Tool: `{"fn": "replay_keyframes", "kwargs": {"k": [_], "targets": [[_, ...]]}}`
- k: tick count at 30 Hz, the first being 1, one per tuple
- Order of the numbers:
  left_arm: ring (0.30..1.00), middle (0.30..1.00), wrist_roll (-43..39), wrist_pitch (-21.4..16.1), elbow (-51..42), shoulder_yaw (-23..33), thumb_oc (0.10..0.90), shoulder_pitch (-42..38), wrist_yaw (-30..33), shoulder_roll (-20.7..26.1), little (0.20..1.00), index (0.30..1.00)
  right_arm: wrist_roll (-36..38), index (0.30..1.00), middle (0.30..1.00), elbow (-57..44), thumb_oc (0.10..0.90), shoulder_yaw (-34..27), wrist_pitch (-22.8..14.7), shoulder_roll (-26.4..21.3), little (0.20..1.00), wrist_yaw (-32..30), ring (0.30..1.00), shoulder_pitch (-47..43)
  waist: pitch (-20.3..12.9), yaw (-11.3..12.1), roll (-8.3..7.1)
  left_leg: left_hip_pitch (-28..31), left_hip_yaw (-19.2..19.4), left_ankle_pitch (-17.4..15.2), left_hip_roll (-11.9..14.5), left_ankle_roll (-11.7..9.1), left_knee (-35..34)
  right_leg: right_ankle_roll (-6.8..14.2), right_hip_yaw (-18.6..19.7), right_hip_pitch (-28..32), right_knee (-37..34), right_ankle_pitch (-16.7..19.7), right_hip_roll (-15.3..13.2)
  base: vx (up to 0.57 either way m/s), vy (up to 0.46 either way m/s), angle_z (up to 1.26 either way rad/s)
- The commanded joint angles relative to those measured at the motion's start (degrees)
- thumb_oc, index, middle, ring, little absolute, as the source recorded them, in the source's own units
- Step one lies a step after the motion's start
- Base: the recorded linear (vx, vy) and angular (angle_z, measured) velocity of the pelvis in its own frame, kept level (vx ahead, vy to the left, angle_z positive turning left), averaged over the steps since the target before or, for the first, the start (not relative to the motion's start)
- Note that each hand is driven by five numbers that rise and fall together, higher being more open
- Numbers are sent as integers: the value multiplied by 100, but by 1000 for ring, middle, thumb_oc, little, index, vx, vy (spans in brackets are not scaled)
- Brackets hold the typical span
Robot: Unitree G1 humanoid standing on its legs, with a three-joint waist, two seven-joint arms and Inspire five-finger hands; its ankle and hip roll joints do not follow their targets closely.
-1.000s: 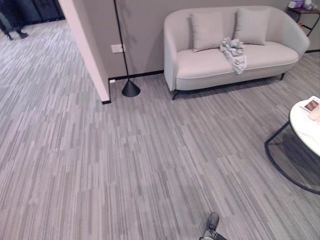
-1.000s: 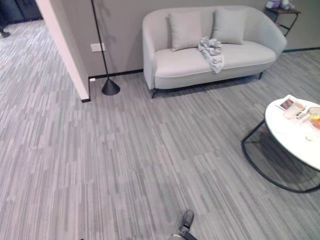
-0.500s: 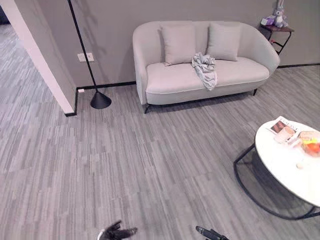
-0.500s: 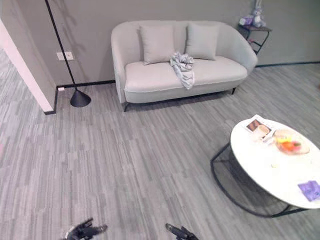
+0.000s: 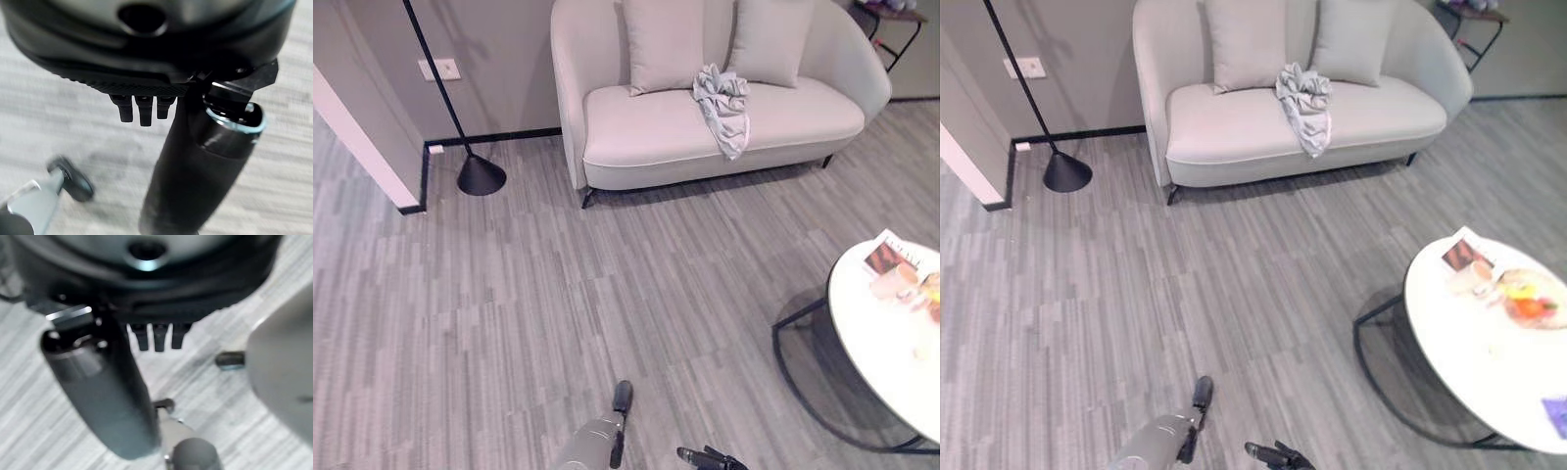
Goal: Hang the clothes on the sofa on the clothes rack.
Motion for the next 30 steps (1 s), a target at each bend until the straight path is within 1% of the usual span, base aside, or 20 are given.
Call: {"fn": "replay_keyframes", "kwargs": {"k": [1, 3, 4, 5, 7, 8, 9, 11, 13, 16, 17, 19, 20, 22, 23, 24, 25, 26, 29, 30], "targets": [[900, 900, 74, -146, 1, -284, 800, -211, -4, 150, 900, 900, -248, 900, 900, -257, 800, 60, -102, -139, 900, 130, 900, 285, -375, 194, -54, 462, -76, 68, 260, -41, -468, 332, 106, -447, -208, 311, 208, 349, 209, 0], [900, 900, 235, -226, -212, -461, 800, -263, 85, 218, 900, 900, -442, 900, 900, -325, 800, 105, -137, -173, 900, 128, 900, 290, -455, 181, -127, 707, 34, -123, 196, 36, -562, 623, 74, -519, 332, 566, 159, 261, 207, -32], [900, 900, 281, -229, -290, -513, 800, -300, 93, 239, 900, 900, -467, 900, 900, -366, 800, 104, -141, -184, 900, 116, 900, 275, -469, 165, -87, 769, 32, -184, 229, 60, -577, 748, 23, -658, 657, 664, 151, 268, 235, -56], [900, 900, 369, -261, -338, -634, 800, -396, 146, 284, 900, 900, -481, 900, 900, -419, 800, 97, -160, -184, 900, 111, 900, 213, -440, 133, -54, 891, 88, -300, 237, 96, -568, 1024, -96, -928, 1219, 923, 49, 208, 211, -39], [900, 900, 488, -245, -374, -741, 800, -480, 192, 295, 900, 900, -542, 900, 900, -533, 800, 104, -139, -196, 900, 92, 900, 120, -374, 41, 142, 1211, 87, -450, 310, 170, -621, 1389, -443, -1330, 2188, 1368, -235, 163, 186, -1], [900, 900, 489, -245, -373, -740, 800, -483, 192, 293, 900, 900, -542, 900, 900, -534, 800, 103, -137, -198, 900, 91, 900, 118, -365, 34, 137, 1215, 82, -448, 298, 173, -623, 1391, -449, -1337, 2218, 1350, -249, 262, 222, 7], [900, 900, 454, -209, -351, -773, 800, -546, 172, 288, 900, 900, -608, 900, 900, -653, 800, 93, -151, -201, 900, 139, 900, 82, -311, -37, 382, 1560, 49, -555, 348, 246, -722, 1494, -1070, -1489, 2966, 1715, -743, 325, 246, 17], [900, 900, 437, -214, -382, -862, 800, -592, 170, 272, 900, 900, -611, 900, 900, -797, 800, 84, -171, -201, 900, 201, 900, 151, -260, -183, 603, 1905, -22, -665, 422, 272, -917, 1340, -1476, -1818, 3592, 1636, -1068, 367, 294, 43], [900, 900, 512, -244, -422, -1003, 800, -619, 150, 172, 900, 900, -580, 900, 900, -870, 800, 116, -191, -166, 900, 205, 900, 205, -151, -335, 649, 2147, -163, -735, 335, 241, -951, 1237, -1627, -2030, 3368, 1426, -1203, 241, 122, 36], [900, 900, 639, -244, -367, -1077, 800, -589, 110, 60, 900, 900, -536, 900, 900, -897, 800, 90, -212, -173, 900, 168, 900, 254, -88, -456, 665, 2317, -263, -906, 337, 116, -874, 901, -1884, -2046, 1978, 998, -1217, 208, -30, 39], [900, 900, 683, -245, -332, -1066, 800, -576, 101, 41, 900, 900, -524, 900, 900, -907, 800, 76, -215, -202, 900, 161, 900, 259, -108, -477, 658, 2302, -278, -932, 348, 80, -860, 857, -1928, -2119, 1583, 1054, -1259, 177, -77, 60], [900, 900, 726, -240, -249, -1013, 800, -537, 99, 22, 900, 900, -509, 900, 900, -893, 800, 20, -218, -274, 900, 142, 900, 267, -107, -513, 645, 2427, -360, -1056, 391, -8, -878, 870, -1693, -2247, 782, 1285, -1368, 170, -77, 101], [900, 900, 726, -240, -249, -1013, 800, -539, 99, 22, 900, 900, -509, 900, 900, -892, 800, 19, -218, -274, 900, 142, 900, 266, -120, -521, 643, 2405, -366, -1046, 390, -7, -873, 868, -1703, -2251, 753, 1308, -1364, 190, -78, 131], [900, 900, 798, -272, -178, -937, 800, -538, 134, 64, 900, 900, -469, 900, 900, -834, 800, -104, -183, -326, 900, 122, 900, 281, -97, -605, 656, 2600, -592, -1301, 498, -131, -804, 1032, -1159, -2417, -142, 1796, -1703, 293, -130, 32], [900, 900, 798, -272, -178, -937, 800, -538, 134, 63, 900, 900, -469, 900, 900, -834, 800, -104, -183, -326, 900, 122, 900, 281, -96, -604, 657, 2602, -592, -1303, 499, -132, -803, 1031, -1159, -2414, -145, 1798, -1701, 517, -210, 19], [900, 900, 890, -296, -115, -884, 800, -495, 143, 110, 900, 900, -367, 900, 900, -759, 800, -277, -141, -356, 900, 143, 900, 359, -88, -700, 679, 2851, -831, -1581, 609, -229, -696, 1203, -757, -2585, -471, 2194, -2113, 350, -130, 63], [900, 900, 891, -297, -113, -884, 800, -495, 142, 108, 900, 900, -367, 900, 900, -759, 800, -277, -141, -358, 900, 143, 900, 360, -79, -696, 694, 2865, -828, -1597, 623, -231, -689, 1204, -761, -2565, -479, 2194, -2098, 451, -181, 86], [900, 900, 906, -294, -103, -846, 800, -470, 138, 119, 900, 900, -358, 900, 900, -740, 800, -320, -131, -350, 900, 151, 900, 383, -86, -710, 688, 2937, -878, -1652, 669, -269, -698, 1258, -724, -2567, -521, 2312, -2224, 237, -134, 64], [900, 900, 997, -282, 4, -803, 800, -406, 131, 186, 900, 900, -498, 900, 900, -755, 800, -350, -104, -337, 900, 206, 900, 449, -146, -755, 594, 3292, -1029, -1860, 992, -497, -786, 1469, -711, -2529, -565, 2848, -2542, 431, -276, 43], [900, 900, 998, -283, 4, -803, 800, -404, 131, 187, 900, 900, -499, 900, 900, -755, 800, -349, -104, -336, 900, 206, 900, 451, -144, -757, 604, 3301, -1029, -1864, 1005, -501, -789, 1467, -719, -2516, -570, 2847, -2530, 412, -278, 45]]}}
